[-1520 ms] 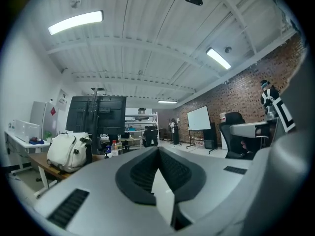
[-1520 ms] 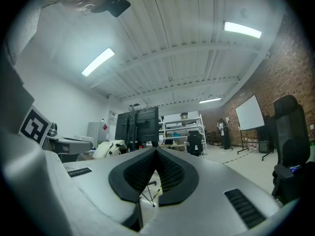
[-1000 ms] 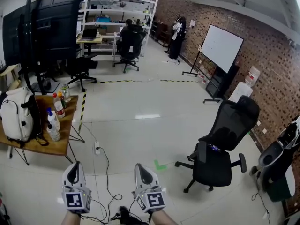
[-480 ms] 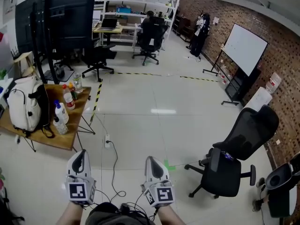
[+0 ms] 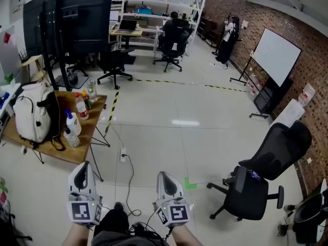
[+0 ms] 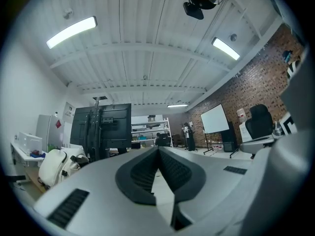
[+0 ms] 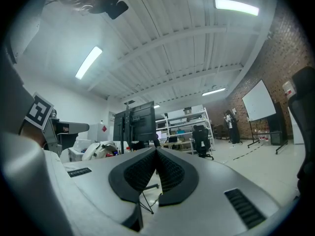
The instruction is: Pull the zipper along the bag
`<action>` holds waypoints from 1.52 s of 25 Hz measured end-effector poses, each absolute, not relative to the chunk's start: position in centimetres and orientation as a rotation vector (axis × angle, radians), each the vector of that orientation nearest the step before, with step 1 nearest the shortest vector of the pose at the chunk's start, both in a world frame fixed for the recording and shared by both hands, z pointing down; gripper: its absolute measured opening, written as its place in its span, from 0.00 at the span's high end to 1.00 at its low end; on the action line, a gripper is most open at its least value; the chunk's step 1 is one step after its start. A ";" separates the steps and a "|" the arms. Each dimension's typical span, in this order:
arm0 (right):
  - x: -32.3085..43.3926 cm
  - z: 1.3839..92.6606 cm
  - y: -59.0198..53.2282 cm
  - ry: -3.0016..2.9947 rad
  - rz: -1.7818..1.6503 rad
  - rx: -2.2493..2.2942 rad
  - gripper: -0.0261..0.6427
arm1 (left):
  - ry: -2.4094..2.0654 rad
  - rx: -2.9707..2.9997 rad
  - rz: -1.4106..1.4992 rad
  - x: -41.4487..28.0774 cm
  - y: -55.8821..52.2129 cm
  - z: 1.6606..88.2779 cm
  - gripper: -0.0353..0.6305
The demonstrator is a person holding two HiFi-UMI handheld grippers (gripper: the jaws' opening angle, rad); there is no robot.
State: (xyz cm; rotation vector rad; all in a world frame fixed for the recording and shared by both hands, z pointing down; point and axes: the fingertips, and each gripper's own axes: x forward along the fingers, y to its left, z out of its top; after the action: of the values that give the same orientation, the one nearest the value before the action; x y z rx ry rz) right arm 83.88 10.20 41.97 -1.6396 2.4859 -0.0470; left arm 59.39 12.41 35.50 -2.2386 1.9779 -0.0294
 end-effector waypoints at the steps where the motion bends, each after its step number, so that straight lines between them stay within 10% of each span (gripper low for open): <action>1: 83.7 42.0 10.0 2.489 -0.049 -1.639 0.94 | 1.978 -2.236 -0.024 59.2 12.2 35.3 0.90; 12: 81.2 41.1 6.0 2.420 0.015 -1.765 0.94 | 1.857 -2.290 0.020 55.4 6.7 34.9 0.89; 38: 46.4 36.7 -3.0 2.252 0.155 -2.021 0.94 | 1.794 -2.437 0.113 16.0 -5.4 35.2 0.90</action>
State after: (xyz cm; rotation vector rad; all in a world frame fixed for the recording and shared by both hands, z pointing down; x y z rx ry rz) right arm 46.45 -3.01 36.70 -2.0206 2.2523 0.1549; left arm 16.04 -5.40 35.25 -2.4368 1.7938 0.1128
